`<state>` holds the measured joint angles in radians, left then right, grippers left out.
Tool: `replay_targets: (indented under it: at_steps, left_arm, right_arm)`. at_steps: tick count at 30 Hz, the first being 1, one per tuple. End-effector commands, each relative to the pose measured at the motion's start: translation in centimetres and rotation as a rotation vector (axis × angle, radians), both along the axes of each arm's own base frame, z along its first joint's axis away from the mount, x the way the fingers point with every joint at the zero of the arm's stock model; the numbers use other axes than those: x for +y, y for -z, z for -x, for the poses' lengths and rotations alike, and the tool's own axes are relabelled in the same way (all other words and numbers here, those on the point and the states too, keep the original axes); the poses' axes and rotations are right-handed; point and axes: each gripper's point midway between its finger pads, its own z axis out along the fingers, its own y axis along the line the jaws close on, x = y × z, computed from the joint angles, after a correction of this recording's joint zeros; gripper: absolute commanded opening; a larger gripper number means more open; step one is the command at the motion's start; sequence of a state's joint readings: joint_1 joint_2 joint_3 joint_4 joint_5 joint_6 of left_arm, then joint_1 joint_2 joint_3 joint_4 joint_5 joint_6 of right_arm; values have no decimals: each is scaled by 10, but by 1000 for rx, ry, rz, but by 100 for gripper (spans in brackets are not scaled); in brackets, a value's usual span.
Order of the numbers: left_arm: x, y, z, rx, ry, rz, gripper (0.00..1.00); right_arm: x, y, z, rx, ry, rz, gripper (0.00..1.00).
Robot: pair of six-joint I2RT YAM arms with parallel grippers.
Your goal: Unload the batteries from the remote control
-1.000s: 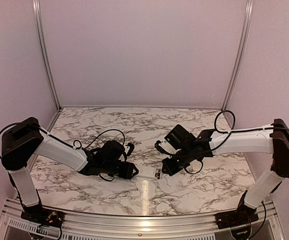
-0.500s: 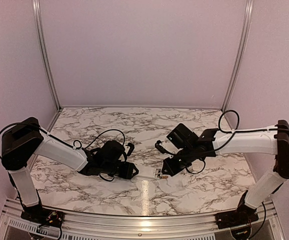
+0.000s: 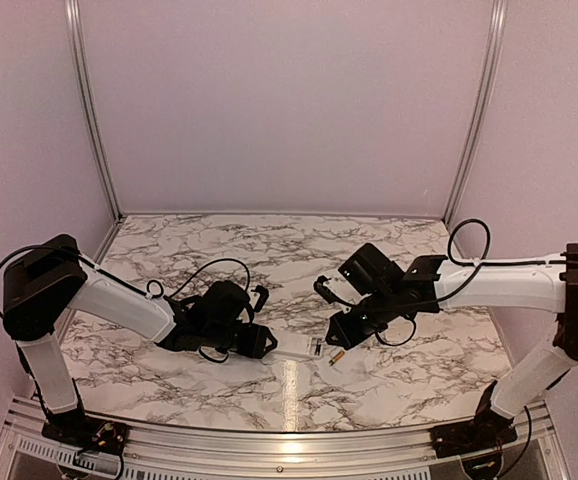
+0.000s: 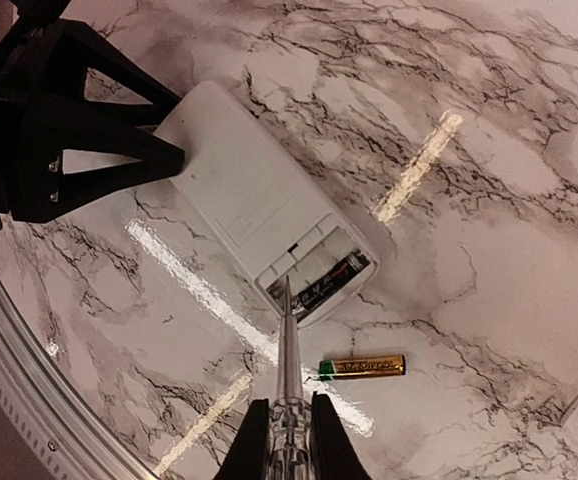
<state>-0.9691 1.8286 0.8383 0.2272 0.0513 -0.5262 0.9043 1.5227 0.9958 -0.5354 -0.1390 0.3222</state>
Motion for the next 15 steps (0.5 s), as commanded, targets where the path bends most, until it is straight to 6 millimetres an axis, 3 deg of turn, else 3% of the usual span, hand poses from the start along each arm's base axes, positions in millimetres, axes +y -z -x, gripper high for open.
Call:
replay_targets:
  at_steps: [1, 15]
  left_arm:
    - [-1, -6, 8, -6, 27, -10, 42]
    - [1, -21, 13, -24, 32, 18, 42]
  right_arm:
    - [-2, -15, -6, -33, 40, 4, 0]
    - [-4, -13, -10, 2, 91, 52, 0]
